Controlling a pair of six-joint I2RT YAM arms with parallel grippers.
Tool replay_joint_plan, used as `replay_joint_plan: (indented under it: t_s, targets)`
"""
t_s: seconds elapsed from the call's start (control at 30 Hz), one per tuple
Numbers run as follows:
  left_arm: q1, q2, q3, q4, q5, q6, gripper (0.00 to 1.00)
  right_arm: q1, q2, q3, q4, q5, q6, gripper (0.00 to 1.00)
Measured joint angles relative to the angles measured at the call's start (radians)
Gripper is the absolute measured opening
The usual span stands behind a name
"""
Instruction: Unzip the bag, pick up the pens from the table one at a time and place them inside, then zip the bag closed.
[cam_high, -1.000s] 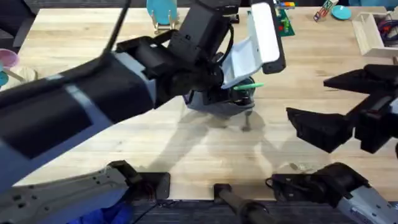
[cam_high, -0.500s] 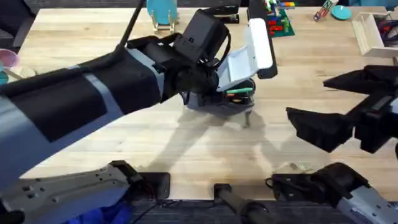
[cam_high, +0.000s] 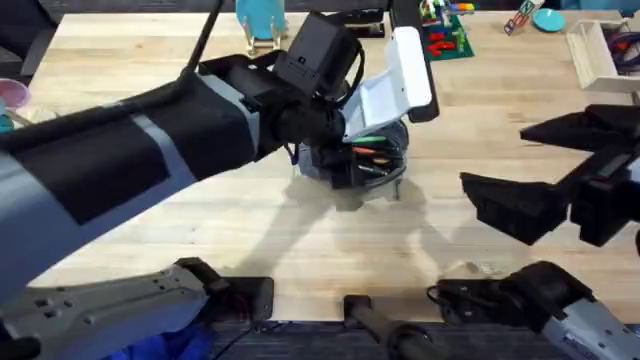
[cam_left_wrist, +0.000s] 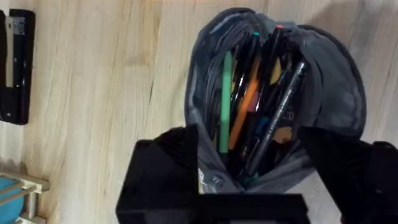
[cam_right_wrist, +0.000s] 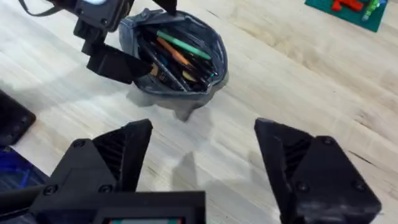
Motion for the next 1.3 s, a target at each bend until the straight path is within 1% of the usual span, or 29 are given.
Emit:
replay_joint_plan:
  t_s: [0.27, 0.47, 0.63, 0.8, 0.93, 1.03, 1.13, 1.23, 1.3]
  targets:
    - [0.002, 0.000, 0.000, 0.001, 0.000, 0.000, 0.995, 0.000, 0.000, 0.000, 0.000, 0.000, 0.000, 0.998]
    - [0.002, 0.000, 0.000, 0.023, -0.003, 0.000, 0.995, 0.000, 0.000, 0.000, 0.000, 0.000, 0.000, 0.998]
    - [0.002, -0.007, 0.016, 0.019, -0.008, 0.000, 0.993, 0.000, 0.000, 0.000, 0.000, 0.000, 0.000, 0.998]
    - [0.003, -0.083, 0.021, 0.014, -0.008, -0.001, 0.993, 0.000, 0.000, 0.000, 0.000, 0.000, 0.000, 0.998]
    - [0.008, -0.152, 0.030, -0.010, -0.007, -0.018, 0.992, 0.000, 0.000, 0.000, 0.000, 0.000, 0.000, 0.998]
    - [0.027, -0.190, 0.031, -0.034, -0.007, -0.051, 0.993, 0.000, 0.000, 0.000, 0.000, 0.000, 0.000, 0.998]
    - [0.066, -0.216, 0.031, -0.070, 0.001, -0.081, 0.992, 0.000, 0.000, 0.000, 0.000, 0.000, 0.000, 0.998]
    - [0.112, -0.237, 0.031, -0.102, 0.035, -0.095, 0.993, 0.000, 0.000, 0.000, 0.000, 0.000, 0.000, 0.998]
    - [0.149, -0.249, 0.031, -0.119, 0.072, -0.095, 0.993, 0.000, 0.000, 0.000, 0.000, 0.000, 0.000, 0.998]
